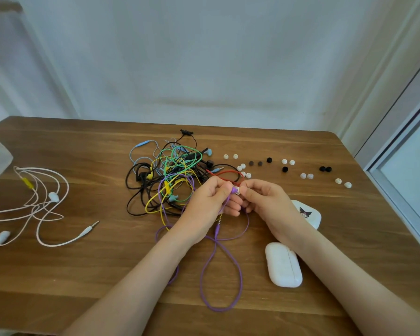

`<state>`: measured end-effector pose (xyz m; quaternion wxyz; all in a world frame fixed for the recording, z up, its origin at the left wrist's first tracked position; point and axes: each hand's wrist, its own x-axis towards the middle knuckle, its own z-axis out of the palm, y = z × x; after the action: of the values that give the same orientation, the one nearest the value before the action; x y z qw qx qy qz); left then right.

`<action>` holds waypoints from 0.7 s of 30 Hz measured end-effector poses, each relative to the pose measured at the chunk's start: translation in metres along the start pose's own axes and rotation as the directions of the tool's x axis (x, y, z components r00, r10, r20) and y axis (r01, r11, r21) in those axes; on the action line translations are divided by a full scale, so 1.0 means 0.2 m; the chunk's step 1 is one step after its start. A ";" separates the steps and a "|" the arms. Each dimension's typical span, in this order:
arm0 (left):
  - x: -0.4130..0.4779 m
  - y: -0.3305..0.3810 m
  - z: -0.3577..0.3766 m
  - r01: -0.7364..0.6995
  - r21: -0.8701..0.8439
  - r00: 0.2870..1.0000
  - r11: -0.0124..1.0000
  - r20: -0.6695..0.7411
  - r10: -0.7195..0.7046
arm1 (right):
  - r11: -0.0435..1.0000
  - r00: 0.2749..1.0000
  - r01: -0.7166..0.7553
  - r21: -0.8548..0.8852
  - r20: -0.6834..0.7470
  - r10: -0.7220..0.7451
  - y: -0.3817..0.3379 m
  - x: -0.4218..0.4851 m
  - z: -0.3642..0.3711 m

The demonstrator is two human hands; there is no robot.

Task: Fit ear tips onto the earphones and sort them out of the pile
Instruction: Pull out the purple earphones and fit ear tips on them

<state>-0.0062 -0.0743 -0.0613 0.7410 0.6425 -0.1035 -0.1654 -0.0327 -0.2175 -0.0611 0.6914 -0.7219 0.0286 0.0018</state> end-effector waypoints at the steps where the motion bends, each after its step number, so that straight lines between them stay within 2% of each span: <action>1: 0.00 0.00 0.00 -0.001 0.009 1.000 1.000 -0.006 0.001 | 1.000 1.000 0.000 -0.011 0.000 0.000 0.00 0.00 0.00; 12: 0.01 -0.03 -0.01 -0.021 0.152 1.000 0.988 -0.009 0.023 | 1.000 0.999 -0.014 -0.023 -0.032 0.014 -0.01 -0.02 0.01; 21: -0.01 -0.03 0.00 -0.105 0.322 0.992 0.941 -0.036 0.123 | 0.997 0.996 0.022 -0.080 -0.080 -0.028 -0.02 -0.04 0.04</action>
<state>-0.0082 -0.0738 -0.0679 0.6379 0.7515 -0.1451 -0.0855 -0.0405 -0.2094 -0.0570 0.6604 -0.7486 0.0477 -0.0352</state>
